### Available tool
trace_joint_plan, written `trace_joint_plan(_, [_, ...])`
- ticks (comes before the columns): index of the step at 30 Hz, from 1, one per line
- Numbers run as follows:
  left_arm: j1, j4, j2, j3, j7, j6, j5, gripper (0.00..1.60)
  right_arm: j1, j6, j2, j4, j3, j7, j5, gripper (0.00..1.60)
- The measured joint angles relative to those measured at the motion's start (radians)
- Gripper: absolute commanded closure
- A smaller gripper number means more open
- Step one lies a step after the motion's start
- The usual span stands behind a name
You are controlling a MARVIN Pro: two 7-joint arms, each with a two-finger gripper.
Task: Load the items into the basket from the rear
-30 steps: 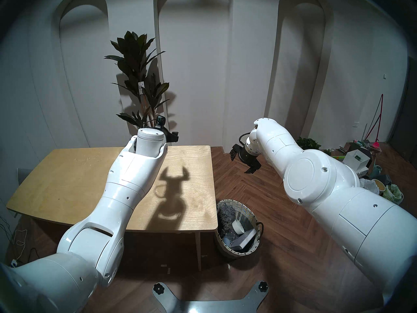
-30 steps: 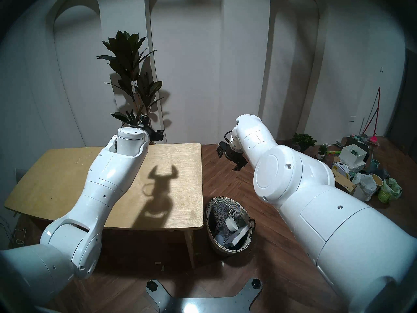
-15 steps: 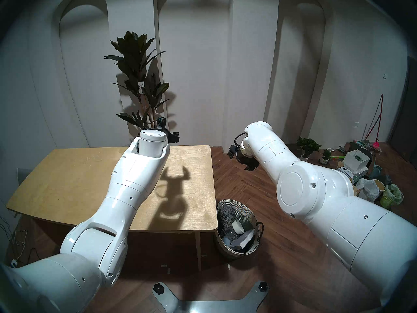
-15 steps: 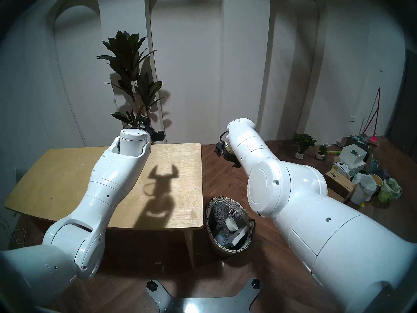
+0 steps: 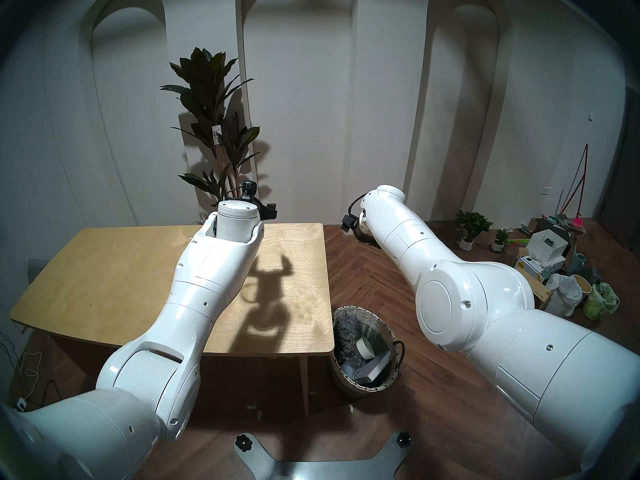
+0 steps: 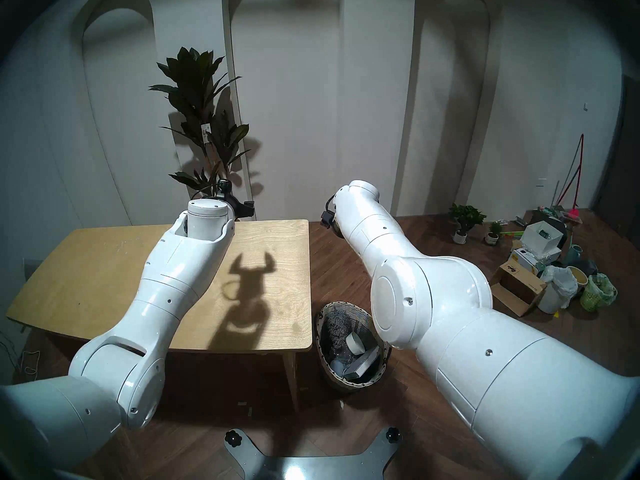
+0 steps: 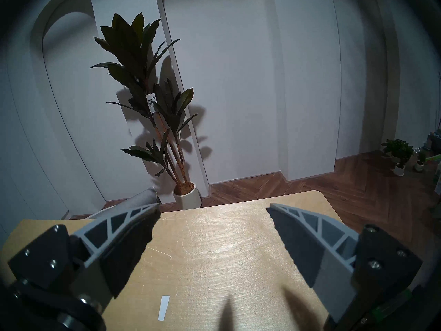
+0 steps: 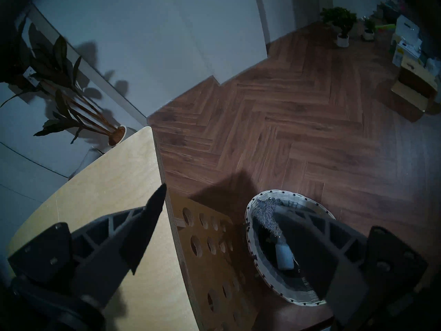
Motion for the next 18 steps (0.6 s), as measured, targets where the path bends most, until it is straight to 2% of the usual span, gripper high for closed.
trace_joint_plan(5, [0.0, 0.006, -0.003, -0.004, 0.006, -0.002, 0.0, 0.0, -0.032, -0.033, -0.001, -0.008, -0.042, 0.037, -0.033, 0.0])
trace_joint_plan(18, [-0.006, 0.029, -0.018, -0.015, 0.024, -0.018, 0.001, 0.0, -0.124, -0.212, 0.015, -0.076, -0.158, 0.166, -0.126, 0.0])
